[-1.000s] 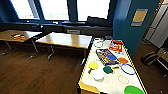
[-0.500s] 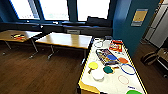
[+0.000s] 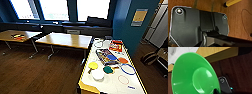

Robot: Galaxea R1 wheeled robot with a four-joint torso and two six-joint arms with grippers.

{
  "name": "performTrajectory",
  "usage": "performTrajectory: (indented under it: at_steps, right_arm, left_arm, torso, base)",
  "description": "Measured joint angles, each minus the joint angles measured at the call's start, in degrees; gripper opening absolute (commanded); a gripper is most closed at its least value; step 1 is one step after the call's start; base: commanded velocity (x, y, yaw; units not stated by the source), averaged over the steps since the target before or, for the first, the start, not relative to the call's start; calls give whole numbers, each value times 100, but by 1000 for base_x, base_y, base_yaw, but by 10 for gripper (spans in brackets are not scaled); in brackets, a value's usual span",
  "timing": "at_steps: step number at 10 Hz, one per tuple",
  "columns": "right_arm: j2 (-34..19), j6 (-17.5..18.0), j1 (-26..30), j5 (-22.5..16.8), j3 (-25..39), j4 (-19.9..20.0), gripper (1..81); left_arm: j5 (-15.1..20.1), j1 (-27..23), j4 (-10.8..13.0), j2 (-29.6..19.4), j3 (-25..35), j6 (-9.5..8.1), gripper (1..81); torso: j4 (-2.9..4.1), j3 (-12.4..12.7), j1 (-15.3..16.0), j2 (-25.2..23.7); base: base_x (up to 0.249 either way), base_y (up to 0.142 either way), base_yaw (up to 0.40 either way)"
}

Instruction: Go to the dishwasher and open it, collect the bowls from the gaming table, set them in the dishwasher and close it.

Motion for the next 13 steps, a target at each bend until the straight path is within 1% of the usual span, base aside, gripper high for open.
performTrajectory:
  at_steps: [1, 2, 4, 5, 7, 9, 10, 11, 13]
  right_arm:
    - [246, -102, -135, 119, 5, 4, 10]
    - [332, -177, -260, 141, 40, 4, 10]
    - [201, -235, -173, 293, 66, 37, 10]
    - [55, -262, -206, 293, 168, 34, 10]
    - [-72, -386, -330, 430, 333, 37, 10]
    - [-134, -474, -579, 433, 440, 34, 10]
    - [-252, -532, -647, 524, 521, 37, 10]
    - [-333, -607, -730, 703, 603, 44, 10]
    - [-377, -844, -1196, 996, 791, 48, 10]
  left_arm:
    - [2, 4, 0, 0, 0, 6, 811]
    - [24, 37, 0, 0, 2, 11, 811]
    - [-6, -60, 0, 0, 2, 11, 811]
    - [-6, -71, 0, 0, 2, 11, 811]
    - [-4, -77, 0, 0, 2, 11, 811]
    - [2, -22, 0, -4, 2, 11, 811]
    - [11, -10, 0, -20, 2, 11, 811]
    - [13, -11, 0, -17, 2, 13, 811]
    - [-1, -29, 1, -11, 11, 13, 811]
  torso:
    - [0, 0, -2, -2]
    - [0, 2, -13, -5]
    - [0, 2, -7, 0]
    - [0, 2, -9, -2]
    - [0, 0, -2, 2]
    - [0, 2, -9, 0]
    - [0, 2, -9, 0]
    - [0, 2, -9, 0]
    - [0, 2, -9, 0]
  base:
    - [68, 0, 0]
    - [68, 0, 0]
    - [69, 0, 0]
    - [0, 0, 0]
    - [0, 0, 0]
    - [0, 0, 0]
    - [0, 0, 0]
    - [0, 0, 0]
    - [0, 0, 0]
